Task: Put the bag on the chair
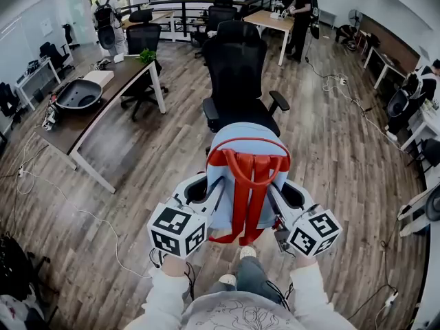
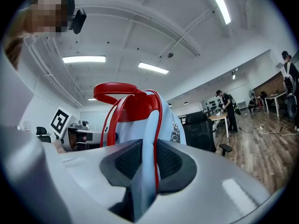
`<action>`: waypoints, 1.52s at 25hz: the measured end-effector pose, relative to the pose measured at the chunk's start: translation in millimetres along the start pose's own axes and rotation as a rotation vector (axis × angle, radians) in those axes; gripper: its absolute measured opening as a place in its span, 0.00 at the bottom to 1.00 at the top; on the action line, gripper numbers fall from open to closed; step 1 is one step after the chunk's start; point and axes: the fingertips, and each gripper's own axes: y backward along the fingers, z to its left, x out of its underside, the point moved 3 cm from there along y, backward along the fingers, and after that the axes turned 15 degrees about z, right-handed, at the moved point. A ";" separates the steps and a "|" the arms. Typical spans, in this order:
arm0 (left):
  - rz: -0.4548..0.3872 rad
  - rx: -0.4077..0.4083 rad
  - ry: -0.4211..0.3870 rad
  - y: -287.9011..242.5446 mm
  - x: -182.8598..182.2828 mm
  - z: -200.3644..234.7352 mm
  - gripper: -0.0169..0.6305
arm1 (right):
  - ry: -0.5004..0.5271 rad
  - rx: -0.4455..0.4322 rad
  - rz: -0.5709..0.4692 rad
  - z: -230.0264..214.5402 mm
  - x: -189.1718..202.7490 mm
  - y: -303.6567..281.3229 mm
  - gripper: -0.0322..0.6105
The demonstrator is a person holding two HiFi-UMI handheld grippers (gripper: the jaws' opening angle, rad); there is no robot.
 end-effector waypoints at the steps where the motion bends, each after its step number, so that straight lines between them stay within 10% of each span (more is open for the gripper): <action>1: 0.005 0.002 0.005 -5.0 -0.6 2.7 0.15 | -0.002 0.000 0.003 -4.3 -0.2 -3.5 0.19; 38: 0.013 -0.123 0.052 -298.2 -141.4 147.6 0.16 | 0.025 -0.146 0.047 -292.6 -110.5 -222.4 0.19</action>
